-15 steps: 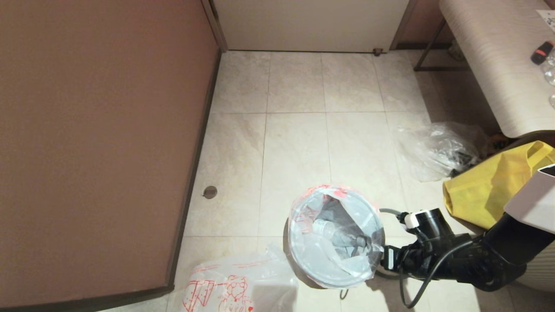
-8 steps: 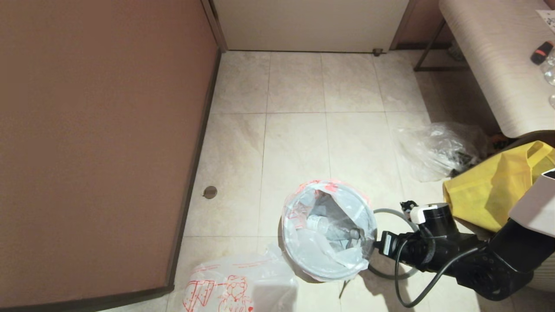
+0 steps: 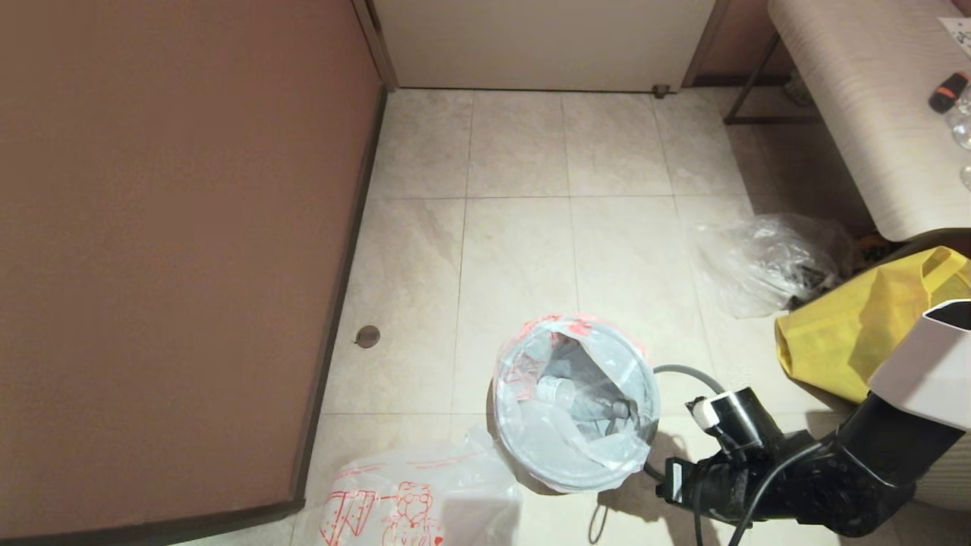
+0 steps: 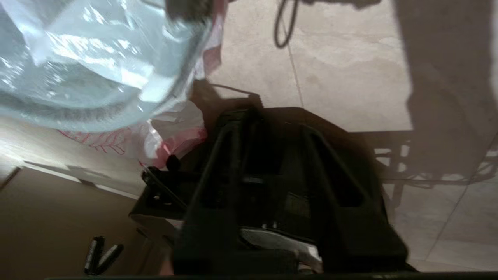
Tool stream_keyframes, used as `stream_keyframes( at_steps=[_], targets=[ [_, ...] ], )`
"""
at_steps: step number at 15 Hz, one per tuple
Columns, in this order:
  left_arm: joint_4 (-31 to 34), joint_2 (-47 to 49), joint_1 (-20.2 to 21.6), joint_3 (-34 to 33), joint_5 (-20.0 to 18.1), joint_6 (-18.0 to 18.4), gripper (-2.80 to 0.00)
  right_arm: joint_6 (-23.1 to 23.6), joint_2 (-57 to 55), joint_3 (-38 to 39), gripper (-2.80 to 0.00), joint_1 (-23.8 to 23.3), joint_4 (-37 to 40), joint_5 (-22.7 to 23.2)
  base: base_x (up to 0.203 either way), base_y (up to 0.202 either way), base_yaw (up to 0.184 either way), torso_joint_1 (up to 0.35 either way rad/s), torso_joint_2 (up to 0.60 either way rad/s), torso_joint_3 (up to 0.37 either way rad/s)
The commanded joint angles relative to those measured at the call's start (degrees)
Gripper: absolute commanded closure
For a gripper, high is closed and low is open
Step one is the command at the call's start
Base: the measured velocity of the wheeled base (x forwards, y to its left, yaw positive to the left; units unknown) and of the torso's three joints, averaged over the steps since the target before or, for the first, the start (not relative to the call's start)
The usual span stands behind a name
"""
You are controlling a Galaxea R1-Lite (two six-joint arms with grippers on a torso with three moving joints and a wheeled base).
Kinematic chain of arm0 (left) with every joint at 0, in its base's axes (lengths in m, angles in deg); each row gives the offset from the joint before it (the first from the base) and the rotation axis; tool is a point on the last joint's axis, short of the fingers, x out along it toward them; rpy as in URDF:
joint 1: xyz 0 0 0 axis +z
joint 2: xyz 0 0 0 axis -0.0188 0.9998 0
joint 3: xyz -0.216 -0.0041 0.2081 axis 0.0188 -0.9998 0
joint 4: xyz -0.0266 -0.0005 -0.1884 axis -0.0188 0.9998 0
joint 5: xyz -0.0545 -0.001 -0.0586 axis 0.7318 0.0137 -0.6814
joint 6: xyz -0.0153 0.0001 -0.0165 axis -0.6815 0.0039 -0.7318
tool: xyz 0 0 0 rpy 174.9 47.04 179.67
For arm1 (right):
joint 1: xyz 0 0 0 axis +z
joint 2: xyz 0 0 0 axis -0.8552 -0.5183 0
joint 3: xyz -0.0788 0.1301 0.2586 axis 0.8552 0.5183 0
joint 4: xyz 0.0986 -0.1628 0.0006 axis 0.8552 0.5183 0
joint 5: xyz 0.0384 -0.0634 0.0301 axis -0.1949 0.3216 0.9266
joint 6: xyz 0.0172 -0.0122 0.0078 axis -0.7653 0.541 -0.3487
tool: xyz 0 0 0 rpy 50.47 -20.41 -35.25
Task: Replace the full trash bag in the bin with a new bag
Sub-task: Place the trash bag on the floor
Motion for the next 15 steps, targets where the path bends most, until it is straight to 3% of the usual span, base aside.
stream_keyframes(
  at_steps=[1, 4, 9, 15],
  targets=[
    [0.0, 0.1, 0.0, 0.0, 0.0, 0.0, 0.00, -1.9, -0.4, -0.8, -2.80, 0.8, -0.3, -0.1, 0.000, 0.000, 0.000, 0.000, 0.00, 0.000],
    [0.0, 0.1, 0.0, 0.0, 0.0, 0.0, 0.00, -3.0, -1.3, -1.2, -2.80, 2.2, -1.1, -1.9, 0.000, 0.000, 0.000, 0.000, 0.00, 0.000],
    [0.0, 0.1, 0.0, 0.0, 0.0, 0.0, 0.00, -3.0, -7.7, -1.4, -2.80, 5.0, -9.3, -11.1, 0.000, 0.000, 0.000, 0.000, 0.00, 0.000],
    [0.0, 0.1, 0.0, 0.0, 0.0, 0.0, 0.00, -3.2, -8.7, -4.3, -2.80, 4.1, -12.9, -11.9, 0.000, 0.000, 0.000, 0.000, 0.00, 0.000]
  ],
)
